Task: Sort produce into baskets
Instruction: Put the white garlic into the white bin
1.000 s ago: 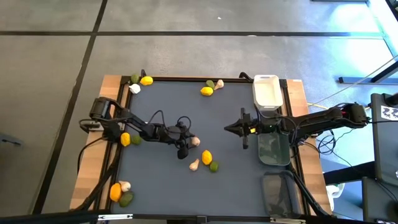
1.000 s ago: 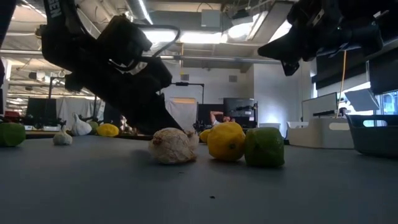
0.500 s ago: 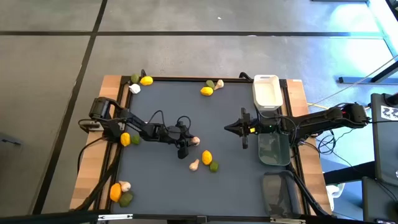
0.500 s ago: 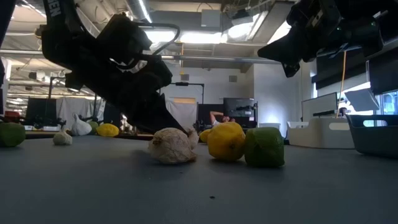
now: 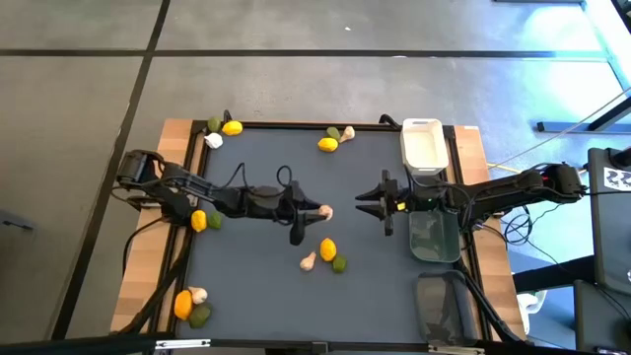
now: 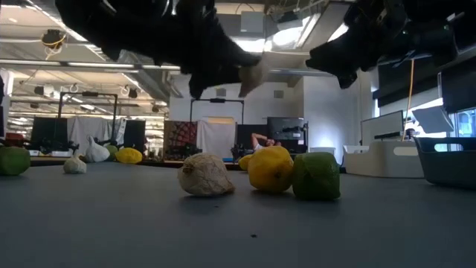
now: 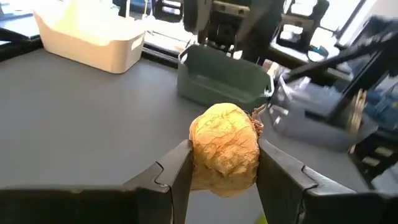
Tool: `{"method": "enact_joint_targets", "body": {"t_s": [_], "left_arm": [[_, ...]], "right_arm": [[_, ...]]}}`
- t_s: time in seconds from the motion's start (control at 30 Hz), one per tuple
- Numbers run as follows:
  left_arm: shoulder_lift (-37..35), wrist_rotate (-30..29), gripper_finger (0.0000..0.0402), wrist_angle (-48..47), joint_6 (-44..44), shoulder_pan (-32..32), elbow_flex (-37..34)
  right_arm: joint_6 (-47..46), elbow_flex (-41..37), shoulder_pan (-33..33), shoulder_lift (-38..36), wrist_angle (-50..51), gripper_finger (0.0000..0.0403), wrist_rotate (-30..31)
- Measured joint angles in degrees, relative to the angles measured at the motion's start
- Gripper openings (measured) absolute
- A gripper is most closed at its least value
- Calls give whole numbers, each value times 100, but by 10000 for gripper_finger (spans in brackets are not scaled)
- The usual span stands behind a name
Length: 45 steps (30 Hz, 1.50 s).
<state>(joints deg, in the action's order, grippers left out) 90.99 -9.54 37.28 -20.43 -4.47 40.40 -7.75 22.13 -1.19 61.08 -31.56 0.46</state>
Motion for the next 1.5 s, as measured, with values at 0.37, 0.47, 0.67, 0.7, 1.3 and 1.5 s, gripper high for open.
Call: {"method": "enact_joint_targets", "body": {"t_s": [0.37, 0.47, 0.67, 0.7, 1.3, 1.5], "left_arm": [[89, -167, 141, 1288, -1040, 7, 55], [90, -490, 141, 1399, -1081, -3, 54], [102, -667, 141, 1799, -1118, -44, 53], [102, -669, 141, 1865, -1116, -49, 55], [100, -752, 141, 1907, -930, -48, 52], [104, -752, 161, 1847, -972, -48, 38]], "right_arm": [[2160, 68, -685, 98, -848, 288, 695], [2368, 304, -834, 346, -859, 290, 1027], [2478, 976, -906, 1108, -812, 278, 1497], [2478, 1123, -905, 1262, -803, 276, 1493], [2953, 1967, -891, 1985, -652, 237, 2000], [3075, 1969, -859, 1976, -375, 169, 2037]]}}
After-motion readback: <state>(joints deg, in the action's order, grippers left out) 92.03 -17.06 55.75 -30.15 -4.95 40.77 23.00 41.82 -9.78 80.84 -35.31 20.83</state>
